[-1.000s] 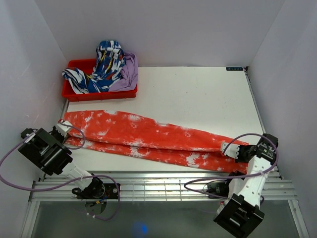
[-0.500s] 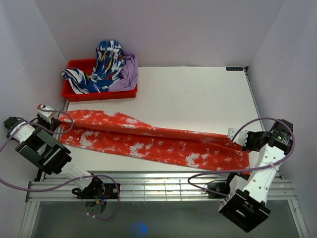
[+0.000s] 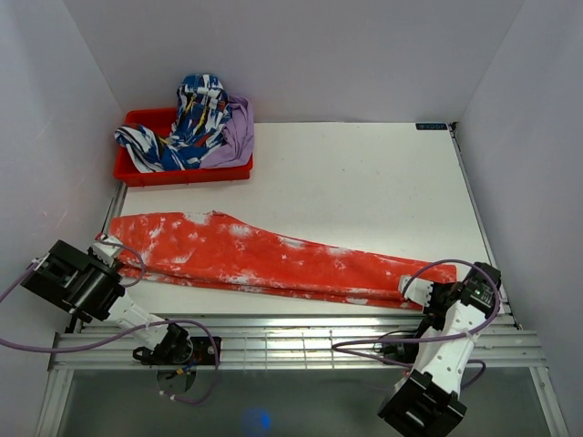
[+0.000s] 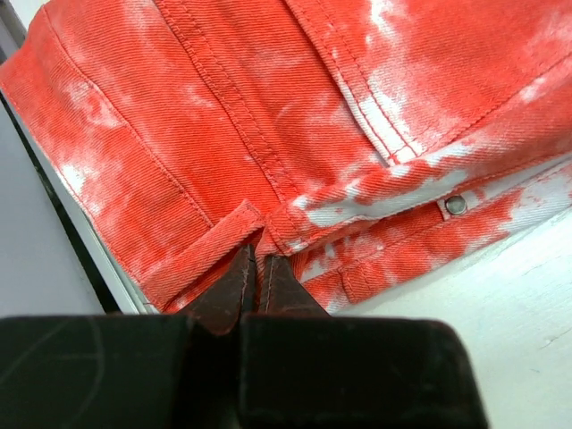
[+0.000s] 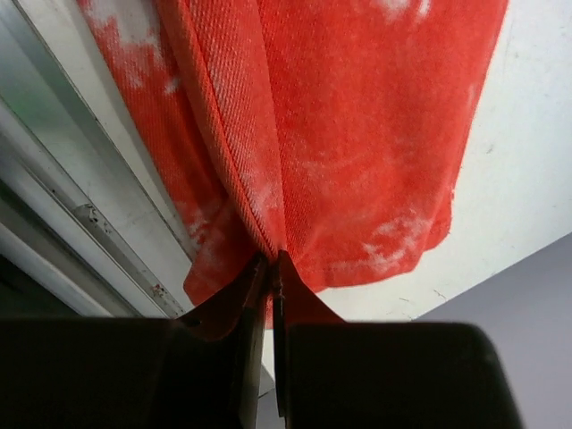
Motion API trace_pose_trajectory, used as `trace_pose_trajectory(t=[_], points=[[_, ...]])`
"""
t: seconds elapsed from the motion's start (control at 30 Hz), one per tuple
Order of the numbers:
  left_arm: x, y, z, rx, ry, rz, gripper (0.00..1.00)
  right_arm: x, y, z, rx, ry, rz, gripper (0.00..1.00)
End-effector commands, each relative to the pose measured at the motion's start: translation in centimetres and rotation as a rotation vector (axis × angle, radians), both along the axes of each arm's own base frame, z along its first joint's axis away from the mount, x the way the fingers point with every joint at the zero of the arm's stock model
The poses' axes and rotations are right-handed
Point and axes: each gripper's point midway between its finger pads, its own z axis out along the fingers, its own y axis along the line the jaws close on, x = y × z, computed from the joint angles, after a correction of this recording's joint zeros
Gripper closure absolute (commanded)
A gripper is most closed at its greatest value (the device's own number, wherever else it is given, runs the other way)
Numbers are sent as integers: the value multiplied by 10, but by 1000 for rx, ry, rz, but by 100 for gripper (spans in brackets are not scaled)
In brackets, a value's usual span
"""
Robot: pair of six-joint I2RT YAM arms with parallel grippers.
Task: Fold and stack the trousers
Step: Fold the trousers
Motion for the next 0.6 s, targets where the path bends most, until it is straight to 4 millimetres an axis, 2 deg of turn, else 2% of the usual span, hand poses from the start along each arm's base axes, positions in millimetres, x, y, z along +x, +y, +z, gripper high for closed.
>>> trace_pose_trajectory(t=[0.0,0.23,0.3,0.37,0.5,0.53,0.57], points=[[-15,13,-26,163,69,-59,100,-4,-11,-14,-208,70,340,92],[-13,20,-33,182,135,-42,91,8,-32,-17,-231,86,264,92],[-6,12,-31,181,150,-57,89,21,-40,-15,-243,57,251,92],[-2,3,-29,198,167,-93,83,33,-46,-10,-243,37,246,92],[1,-15,-29,231,194,-177,72,47,-58,-5,-241,45,232,92],[2,-19,-29,230,197,-186,66,50,-61,-4,-247,45,232,90],[7,-23,-28,235,196,-203,64,52,-64,-8,-243,59,233,89]])
